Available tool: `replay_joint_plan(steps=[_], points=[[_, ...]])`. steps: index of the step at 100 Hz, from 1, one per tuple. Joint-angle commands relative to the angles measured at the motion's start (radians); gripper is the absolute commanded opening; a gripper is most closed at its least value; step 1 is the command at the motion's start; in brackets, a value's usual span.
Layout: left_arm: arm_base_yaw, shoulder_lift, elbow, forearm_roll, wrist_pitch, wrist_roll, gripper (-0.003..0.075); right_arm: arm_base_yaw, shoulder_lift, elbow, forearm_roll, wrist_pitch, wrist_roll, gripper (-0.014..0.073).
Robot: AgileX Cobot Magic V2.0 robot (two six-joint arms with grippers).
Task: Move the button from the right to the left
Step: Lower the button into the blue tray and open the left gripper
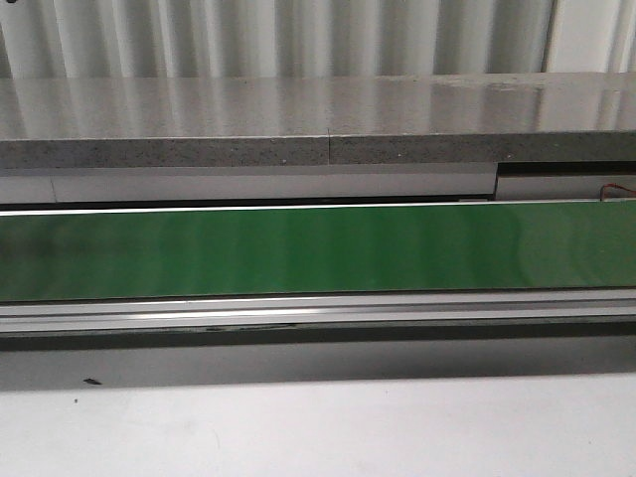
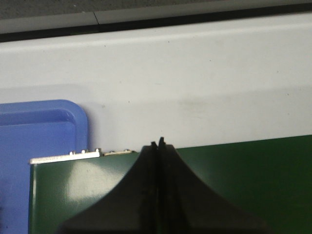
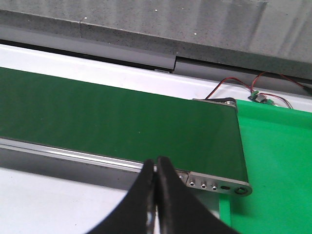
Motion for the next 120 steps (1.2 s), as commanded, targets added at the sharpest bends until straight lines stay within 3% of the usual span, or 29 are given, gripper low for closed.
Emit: replay_joint_plan(steps=[1, 31, 56, 120], points=[[-0.011, -0.105, 0.039, -0.008, -0.092, -0.015, -0.0021, -0.002, 0.01, -0.024, -0.004, -0.072, -0.008, -0.0068], [-0.011, -0.405, 0.36, -0.031, -0.278, -0.015, -0.002, -0.002, 0.01, -0.024, -0.004, -0.072, -0.008, -0.0068], [-0.011, -0.712, 0.591, -0.042, -0.352, -0.015, -0.002, -0.002, 0.01, -0.024, -0.004, -0.072, -0.008, -0.0068], [-0.011, -1.453, 0.882, -0.035, -0.399, -0.015, -0.002, -0.002, 0.01, -0.024, -0.004, -0.072, -0.008, -0.0068]])
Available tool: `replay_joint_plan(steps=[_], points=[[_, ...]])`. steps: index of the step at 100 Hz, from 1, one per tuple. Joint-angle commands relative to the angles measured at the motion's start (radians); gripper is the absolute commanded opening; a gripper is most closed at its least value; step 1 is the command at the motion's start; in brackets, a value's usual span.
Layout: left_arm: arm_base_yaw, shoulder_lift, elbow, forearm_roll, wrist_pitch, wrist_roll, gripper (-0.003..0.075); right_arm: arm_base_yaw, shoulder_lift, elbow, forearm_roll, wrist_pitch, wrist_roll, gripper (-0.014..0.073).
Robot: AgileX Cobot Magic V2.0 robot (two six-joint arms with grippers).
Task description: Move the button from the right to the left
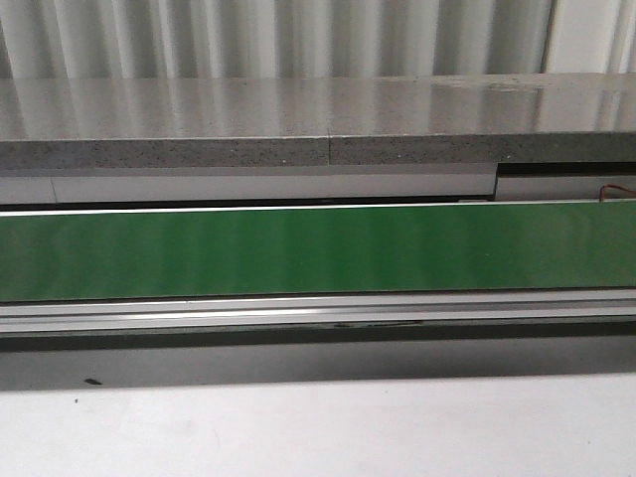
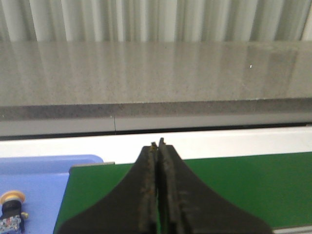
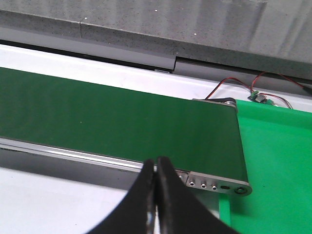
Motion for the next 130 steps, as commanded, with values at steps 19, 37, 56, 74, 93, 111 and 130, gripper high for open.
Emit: replay_joint_plan(steps=[19, 37, 56, 74, 93, 111, 130], points=[[-0.007, -0.155, 0.052, 0.052, -0.115, -0.011, -0.0021, -0.002, 0.011, -0.024, -0.004, -0.072, -0.008, -0.0068], [-0.007, -0.152, 0.109, 0.053, -0.155, -0.011, -0.0021, -0.002, 0.011, -0.024, -0.004, -0.072, -0.008, -0.0068], [-0.007, -0.152, 0.248, 0.053, -0.246, -0.013, -0.0021, -0.002, 0.011, -0.024, -0.004, -0.072, -0.008, -0.0068], [-0.007, -0.152, 0.409, 0.053, -0.47, -0.013, -0.0021, -0.002, 0.011, -0.024, -0.004, -0.072, -0.008, -0.0068], [-0.007, -0.152, 0.454, 0.053, -0.454, -0.013, -0.002, -0.002, 0.011, -0.024, -0.004, -0.072, -0.008, -0.0068], [-0.007, -0.152, 0.46, 0.053, -0.474, -0.013, -0.0021, -0.002, 0.011, -0.024, -0.004, -0.072, -0.008, -0.0068], [-0.007, -0.152, 0.46, 0.053, -0.474, -0.013, -0.002, -0.002, 0.011, -0.024, -0.004, -0.072, -0.008, -0.0068]])
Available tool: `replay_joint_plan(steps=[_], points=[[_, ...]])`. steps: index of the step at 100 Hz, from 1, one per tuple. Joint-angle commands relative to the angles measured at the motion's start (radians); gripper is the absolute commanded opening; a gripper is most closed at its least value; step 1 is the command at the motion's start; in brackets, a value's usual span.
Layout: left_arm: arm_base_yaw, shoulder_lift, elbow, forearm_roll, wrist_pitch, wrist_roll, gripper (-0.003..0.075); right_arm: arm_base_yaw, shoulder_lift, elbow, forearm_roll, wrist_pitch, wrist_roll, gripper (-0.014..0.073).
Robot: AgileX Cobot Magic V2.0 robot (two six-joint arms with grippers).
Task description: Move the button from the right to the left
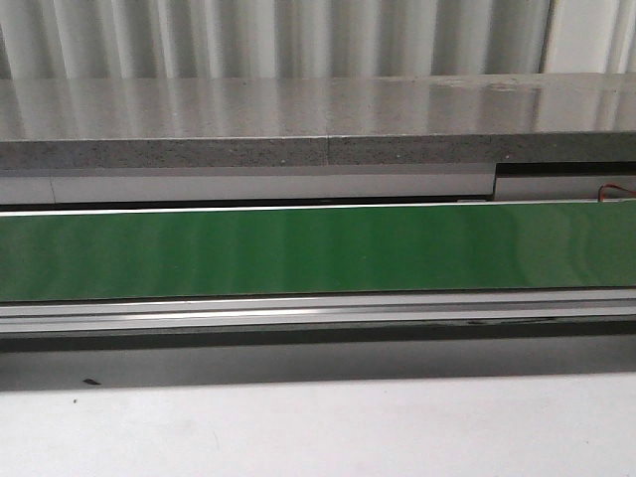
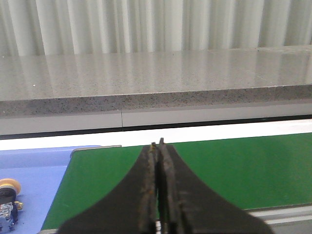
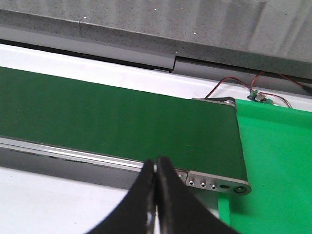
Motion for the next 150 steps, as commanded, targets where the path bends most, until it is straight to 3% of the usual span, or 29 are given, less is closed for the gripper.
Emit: replay_joint_plan(steps=[1, 62, 69, 88, 102, 116, 126, 150], points=[[-0.007, -0.019, 0.038, 0.001, -0.089, -0.009, -0.002, -0.002, 0.011, -0.026, -0.004, -0.072, -0.008, -0.0068], [-0.007, -0.019, 0.038, 0.001, -0.089, -0.009, -0.002, -0.002, 0.011, -0.02, -0.004, -0.082, -0.008, -0.0068], [-0.007, -0.019, 0.038, 0.001, -0.089, -0.009, -0.002, -0.008, 0.01, 0.007, -0.004, -0.15, -0.004, -0.0068], [-0.007, -0.019, 0.038, 0.001, -0.089, -0.009, -0.002, -0.018, -0.008, 0.141, -0.015, -0.501, 0.109, -0.0068], [-0.007, -0.019, 0.038, 0.001, -0.089, -0.009, -0.002, -0.028, -0.078, 0.258, -0.069, -0.642, 0.156, -0.0068], [-0.007, -0.019, 0.038, 0.001, -0.089, -0.009, -0.002, -0.074, -0.149, 0.367, -0.079, -0.656, 0.162, -0.0068], [-0.007, -0.019, 0.038, 0.001, -0.089, -0.009, -0.002, -0.105, -0.211, 0.364, -0.089, -0.546, 0.162, -0.0068], [-0.007, -0.019, 0.038, 0.001, -0.089, -0.009, -0.002, -0.112, -0.206, 0.364, -0.09, -0.55, 0.162, -0.0068]])
